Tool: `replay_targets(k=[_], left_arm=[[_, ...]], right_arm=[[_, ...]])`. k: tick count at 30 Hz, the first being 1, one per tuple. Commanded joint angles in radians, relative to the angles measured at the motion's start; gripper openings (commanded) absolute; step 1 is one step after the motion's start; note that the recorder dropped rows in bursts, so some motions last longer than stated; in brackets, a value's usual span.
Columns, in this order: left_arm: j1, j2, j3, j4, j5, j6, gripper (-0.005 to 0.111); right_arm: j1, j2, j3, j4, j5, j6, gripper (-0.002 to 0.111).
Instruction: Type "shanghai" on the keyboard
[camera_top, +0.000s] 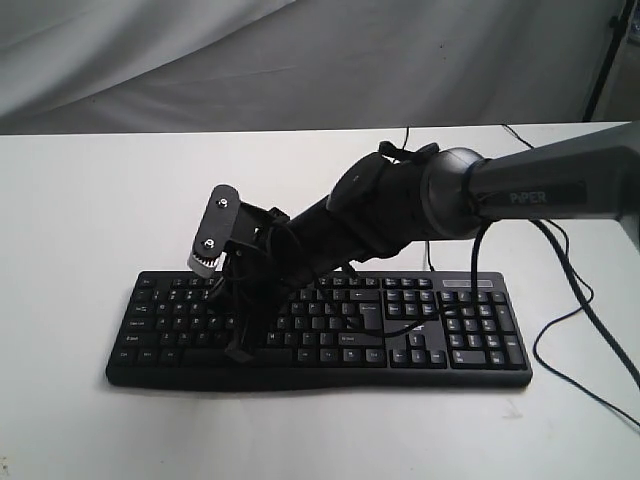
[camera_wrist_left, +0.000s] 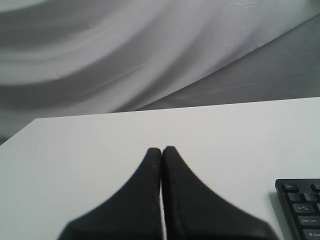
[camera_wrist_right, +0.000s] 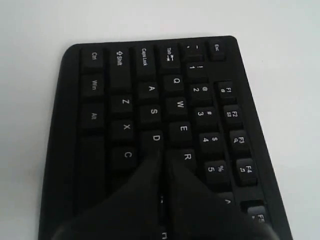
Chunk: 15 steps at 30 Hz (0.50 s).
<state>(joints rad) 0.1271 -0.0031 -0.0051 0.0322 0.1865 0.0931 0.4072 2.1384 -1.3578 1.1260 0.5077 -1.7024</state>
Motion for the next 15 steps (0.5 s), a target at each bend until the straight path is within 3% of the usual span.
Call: replay_targets(k=[1, 15], left_arm=[[-0.004, 0.003, 0.005, -0.001, -0.003, -0.003, 0.001], [-0.004, 0.003, 0.005, -0.001, -0.003, -0.003, 0.001]], right_arm=[[0.000, -0.002, -0.012, -0.051, 0.009, 0.026, 0.000], [0.000, -0.002, -0.012, -0.090, 0.009, 0.053, 0.000]])
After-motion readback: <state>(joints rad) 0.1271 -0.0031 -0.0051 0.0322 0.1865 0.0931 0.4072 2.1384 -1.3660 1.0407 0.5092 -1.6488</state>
